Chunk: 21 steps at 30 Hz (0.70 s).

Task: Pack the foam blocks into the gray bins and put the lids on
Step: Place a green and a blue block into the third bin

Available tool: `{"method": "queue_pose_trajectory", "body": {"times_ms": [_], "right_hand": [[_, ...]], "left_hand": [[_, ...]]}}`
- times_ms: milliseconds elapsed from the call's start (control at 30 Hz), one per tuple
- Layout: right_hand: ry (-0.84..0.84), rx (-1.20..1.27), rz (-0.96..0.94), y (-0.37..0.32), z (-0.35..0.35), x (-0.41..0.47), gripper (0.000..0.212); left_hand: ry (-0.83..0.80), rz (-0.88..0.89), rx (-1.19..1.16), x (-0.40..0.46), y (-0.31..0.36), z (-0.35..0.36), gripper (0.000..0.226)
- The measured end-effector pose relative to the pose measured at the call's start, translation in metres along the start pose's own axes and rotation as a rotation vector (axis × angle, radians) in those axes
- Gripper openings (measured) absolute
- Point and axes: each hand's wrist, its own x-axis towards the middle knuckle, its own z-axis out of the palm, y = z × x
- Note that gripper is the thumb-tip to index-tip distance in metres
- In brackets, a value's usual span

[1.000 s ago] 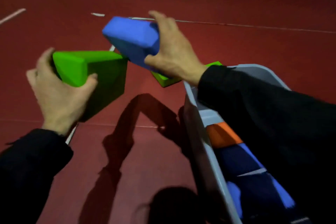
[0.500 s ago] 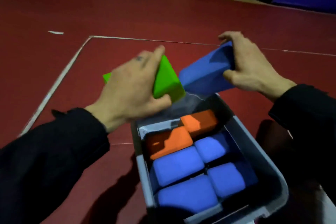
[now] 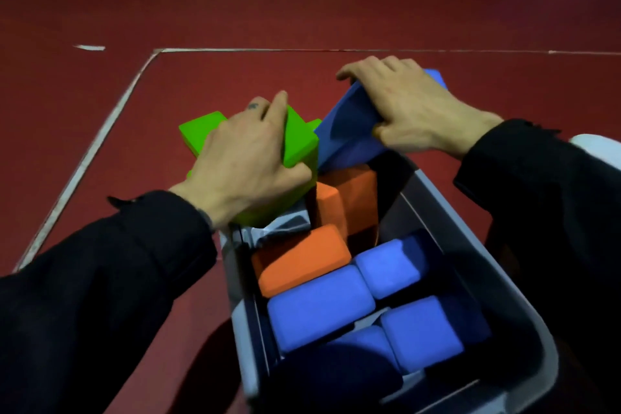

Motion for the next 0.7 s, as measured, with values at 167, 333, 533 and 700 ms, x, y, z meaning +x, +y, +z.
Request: {"method": "queue_pose_trajectory", "body": {"times_ms": [167, 333, 533, 700], "right_hand": [[-0.067, 0.035, 0.001, 0.007, -0.032, -0.001, 0.084], [0.066, 0.225, 0.144, 0.010, -0.052, 0.004, 0.089], [-0.163, 0.157, 0.080, -0.011, 0.009, 0.019, 0.091], [-0.356, -0.049, -0.076, -0.019, 0.061, 0.016, 0.084]], "left_hand": [[-0.049, -0.012, -0.091, -0.002, -0.010, -0.020, 0.108], [-0.086, -0.022, -0.181, -0.002, -0.024, -0.034, 0.115], [-0.092, 0.052, -0.171, -0.010, -0.012, -0.026, 0.113], [0.066, 0.047, -0.026, -0.026, 0.004, -0.030, 0.108]]}}
